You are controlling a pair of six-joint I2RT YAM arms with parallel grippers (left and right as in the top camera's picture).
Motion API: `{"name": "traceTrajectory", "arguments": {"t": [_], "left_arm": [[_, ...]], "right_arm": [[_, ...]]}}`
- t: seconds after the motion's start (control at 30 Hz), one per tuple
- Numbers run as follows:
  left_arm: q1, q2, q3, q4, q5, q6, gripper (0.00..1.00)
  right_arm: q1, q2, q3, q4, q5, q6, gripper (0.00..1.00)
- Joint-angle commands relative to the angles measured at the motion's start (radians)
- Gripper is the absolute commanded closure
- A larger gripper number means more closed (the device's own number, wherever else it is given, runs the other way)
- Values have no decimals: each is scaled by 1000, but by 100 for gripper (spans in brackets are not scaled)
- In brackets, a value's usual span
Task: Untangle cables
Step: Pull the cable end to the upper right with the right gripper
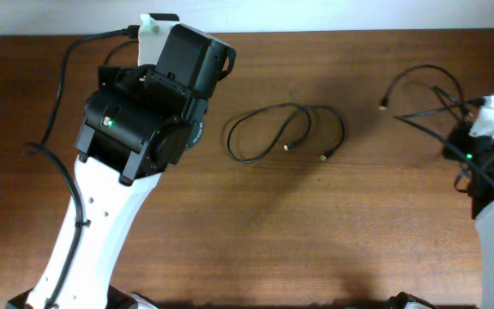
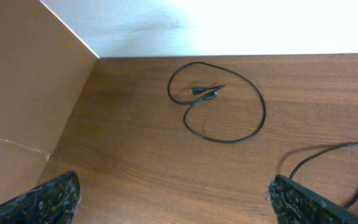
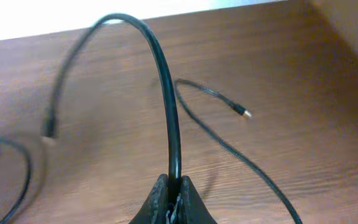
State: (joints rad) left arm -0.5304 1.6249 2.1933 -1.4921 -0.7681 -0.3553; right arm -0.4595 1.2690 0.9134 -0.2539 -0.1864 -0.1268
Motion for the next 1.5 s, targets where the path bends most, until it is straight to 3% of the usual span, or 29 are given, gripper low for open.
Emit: {"name": "traceTrajectory", "arguments": {"t": [0.0, 0.23, 0.63, 1.03, 1.27, 1.47], "left_arm": [[3, -15, -1, -5, -22, 3, 1], [3, -15, -1, -5, -6, -26, 1], [3, -15, -1, 18, -7, -25, 1], [3, -15, -1, 12, -7, -25, 1], [3, -15, -1, -3, -6, -25, 1], [3, -15, -1, -13, -6, -26, 1]], "right_arm": [[-81, -4, 16, 45, -13, 13, 96], [-171, 64, 16, 100, -13, 13, 96], [-168, 322, 16, 124, -50, 13, 96], [-168, 91, 22, 114, -147, 31, 96], [-80, 113, 22, 79, -150, 11, 96], [42, 200, 22, 86, -18, 5, 96]]}}
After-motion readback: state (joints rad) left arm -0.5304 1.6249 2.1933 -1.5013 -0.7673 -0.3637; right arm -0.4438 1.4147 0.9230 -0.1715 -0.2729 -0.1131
